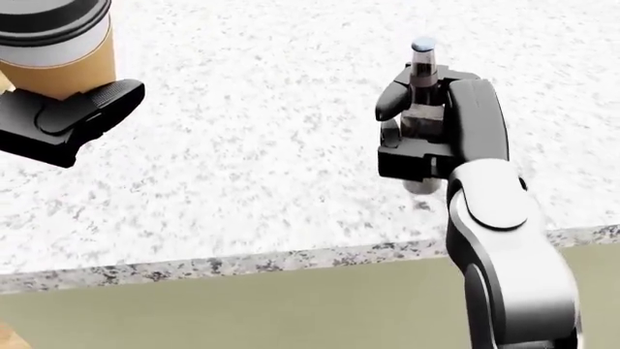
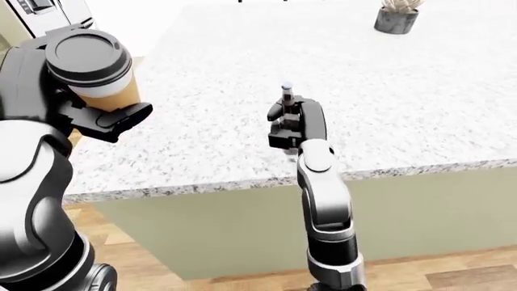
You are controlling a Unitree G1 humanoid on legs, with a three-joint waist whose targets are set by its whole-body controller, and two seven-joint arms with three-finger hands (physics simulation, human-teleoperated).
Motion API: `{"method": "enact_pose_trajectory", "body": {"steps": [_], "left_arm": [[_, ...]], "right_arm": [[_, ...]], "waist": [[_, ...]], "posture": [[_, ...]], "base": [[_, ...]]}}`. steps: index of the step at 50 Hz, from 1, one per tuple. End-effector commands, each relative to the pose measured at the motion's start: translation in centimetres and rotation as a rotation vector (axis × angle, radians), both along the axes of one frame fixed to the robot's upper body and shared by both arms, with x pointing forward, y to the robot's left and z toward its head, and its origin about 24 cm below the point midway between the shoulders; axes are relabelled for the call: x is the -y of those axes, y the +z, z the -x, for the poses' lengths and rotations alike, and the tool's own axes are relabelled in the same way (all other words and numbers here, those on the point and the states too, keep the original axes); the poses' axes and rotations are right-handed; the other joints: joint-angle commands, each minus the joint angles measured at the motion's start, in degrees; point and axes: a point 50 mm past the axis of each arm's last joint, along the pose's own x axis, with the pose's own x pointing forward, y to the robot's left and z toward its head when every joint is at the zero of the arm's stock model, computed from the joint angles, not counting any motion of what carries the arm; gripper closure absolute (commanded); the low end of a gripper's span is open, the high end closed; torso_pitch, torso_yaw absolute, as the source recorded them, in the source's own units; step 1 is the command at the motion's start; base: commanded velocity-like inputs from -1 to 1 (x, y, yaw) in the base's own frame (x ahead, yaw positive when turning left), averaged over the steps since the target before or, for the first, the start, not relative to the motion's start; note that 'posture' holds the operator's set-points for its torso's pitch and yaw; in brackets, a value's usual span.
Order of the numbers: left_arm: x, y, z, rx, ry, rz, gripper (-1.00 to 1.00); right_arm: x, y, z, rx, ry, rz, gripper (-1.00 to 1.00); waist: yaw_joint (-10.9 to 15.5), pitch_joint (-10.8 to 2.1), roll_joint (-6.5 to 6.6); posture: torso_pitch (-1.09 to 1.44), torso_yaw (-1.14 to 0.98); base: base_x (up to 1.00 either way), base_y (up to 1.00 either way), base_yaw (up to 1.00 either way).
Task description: Move the drinks to the dining counter.
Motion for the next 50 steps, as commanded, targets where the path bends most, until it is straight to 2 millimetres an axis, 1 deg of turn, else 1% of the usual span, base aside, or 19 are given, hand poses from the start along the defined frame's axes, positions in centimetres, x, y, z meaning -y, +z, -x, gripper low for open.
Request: {"method": "enact_pose_trajectory", "body": {"steps": [1,13,21,24,25,29,32,35,40,46,48,50], "left_arm": [[0.0,1.3,0.6,0.082,0.005,-0.009,1.0],[0.0,1.3,0.5,0.082,0.005,-0.01,1.0],[-0.1,1.3,0.5,0.083,0.004,-0.011,1.0],[-0.1,1.4,0.6,0.084,0.005,-0.011,1.0],[-0.1,1.4,0.6,0.084,0.005,-0.011,1.0],[-0.1,1.5,0.6,0.085,0.005,-0.011,1.0],[-0.1,1.4,0.6,0.085,0.006,-0.01,1.0],[-0.1,1.5,0.7,0.088,0.007,-0.013,1.0],[-0.2,1.5,0.7,0.088,0.008,-0.012,1.0],[-0.2,1.6,0.8,0.089,0.009,-0.013,1.0],[-0.2,1.7,0.8,0.09,0.01,-0.013,1.0],[-0.3,1.7,0.9,0.091,0.012,-0.013,1.0]], "right_arm": [[-0.2,2.9,0.2,0.173,0.006,0.002,1.0],[0.2,2.0,-0.9,0.168,-0.016,0.004,1.0],[0.3,1.8,-1.2,0.17,-0.031,-0.006,1.0],[0.4,1.9,-1.2,0.173,-0.032,-0.007,0.73],[0.4,1.9,-1.2,0.174,-0.031,-0.008,0.59],[0.4,1.8,-1.2,0.175,-0.029,-0.008,0.29],[0.4,1.8,-1.2,0.175,-0.028,-0.008,0.23],[0.4,1.9,-1.0,0.176,-0.026,-0.009,0.24],[0.4,1.9,-1.1,0.178,-0.023,-0.008,0.33],[0.7,2.0,-0.8,0.183,-0.022,-0.01,0.29],[0.7,2.1,-0.4,0.188,-0.02,-0.011,0.29],[0.9,2.3,0.3,0.197,-0.016,-0.013,0.34]], "waist": [[0.0,-1.7,-0.03],[0.2,-2.12,-0.12],[0.2,-2.37,-0.24],[0.2,-2.46,-0.27],[0.2,-2.47,-0.28],[0.2,-2.52,-0.32],[0.3,-2.59,-0.35],[0.2,-2.68,-0.37],[0.2,-2.77,-0.42],[0.2,-2.85,-0.46],[0.3,-2.85,-0.49],[0.3,-2.84,-0.53]], "posture": [[0.0,0.0],[0.0,0.0],[0.0,0.0],[0.0,0.0],[0.0,0.0],[0.0,0.0],[0.0,0.0],[0.0,0.0],[0.0,0.0],[0.0,0.0],[0.0,0.0],[0.0,0.0]], "base": [[0.0,0.0,0.0],[0.0,0.0,0.0],[0.0,0.0,0.0],[0.0,0.0,0.0],[0.0,0.0,0.0],[0.0,0.0,0.0],[0.0,0.0,0.0],[0.0,0.0,0.0],[0.0,0.0,0.0],[0.0,0.0,0.0],[0.0,0.0,0.0],[0.0,0.0,0.0]]}}
